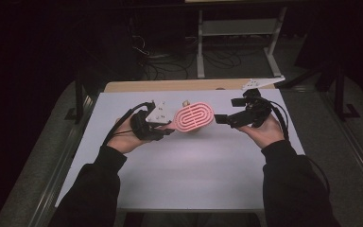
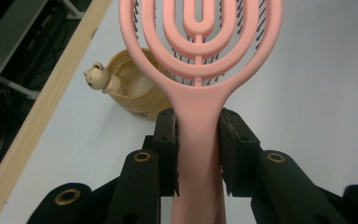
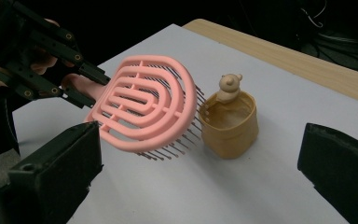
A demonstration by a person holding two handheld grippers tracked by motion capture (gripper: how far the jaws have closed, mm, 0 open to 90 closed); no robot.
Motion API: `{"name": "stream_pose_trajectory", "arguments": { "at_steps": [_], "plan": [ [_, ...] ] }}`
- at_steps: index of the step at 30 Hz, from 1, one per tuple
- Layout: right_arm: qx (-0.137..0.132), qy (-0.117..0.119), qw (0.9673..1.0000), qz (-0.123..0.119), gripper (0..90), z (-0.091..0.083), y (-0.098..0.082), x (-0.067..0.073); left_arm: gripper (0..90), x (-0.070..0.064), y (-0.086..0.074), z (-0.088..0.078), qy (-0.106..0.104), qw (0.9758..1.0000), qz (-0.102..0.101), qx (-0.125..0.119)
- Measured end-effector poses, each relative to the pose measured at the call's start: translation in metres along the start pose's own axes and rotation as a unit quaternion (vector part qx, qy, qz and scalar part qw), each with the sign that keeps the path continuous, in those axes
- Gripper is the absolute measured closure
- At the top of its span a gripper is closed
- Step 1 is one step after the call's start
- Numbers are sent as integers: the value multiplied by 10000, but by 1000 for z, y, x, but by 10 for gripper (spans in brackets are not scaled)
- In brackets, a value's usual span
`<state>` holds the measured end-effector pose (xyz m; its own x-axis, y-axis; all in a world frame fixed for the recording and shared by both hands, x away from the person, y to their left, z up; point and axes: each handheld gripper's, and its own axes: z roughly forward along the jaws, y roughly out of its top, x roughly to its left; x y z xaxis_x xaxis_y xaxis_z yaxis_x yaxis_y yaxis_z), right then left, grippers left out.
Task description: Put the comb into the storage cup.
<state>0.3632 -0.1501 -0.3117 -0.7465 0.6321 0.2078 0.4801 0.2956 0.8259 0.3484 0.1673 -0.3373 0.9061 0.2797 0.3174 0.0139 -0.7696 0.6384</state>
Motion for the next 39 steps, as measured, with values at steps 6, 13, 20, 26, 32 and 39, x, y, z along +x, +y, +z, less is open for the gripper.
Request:
{"name": "stream_pose_trajectory", "arguments": {
  "at_steps": [6,13,20,26,32,39],
  "plan": [
    [169,220,9995,145,0,13,9,-1,694,0,-1,1,24,9999,-47,-105],
    [454,541,9958,581,0,31,14,-5,694,-1,1,1,-17,9999,-49,-153],
    [544,1162,9847,1176,126,47,16,-9,694,-3,1,0,-24,9998,-12,-187],
    [938,1428,9763,1328,277,55,18,-7,694,-4,-1,-2,2,9998,-13,-201],
    [909,1650,9655,1796,477,51,17,-13,693,-6,-2,2,77,9999,56,-81],
    [923,1991,9644,1478,625,42,29,-1,695,-7,-3,18,-101,9999,-17,-59]
  ]
}}
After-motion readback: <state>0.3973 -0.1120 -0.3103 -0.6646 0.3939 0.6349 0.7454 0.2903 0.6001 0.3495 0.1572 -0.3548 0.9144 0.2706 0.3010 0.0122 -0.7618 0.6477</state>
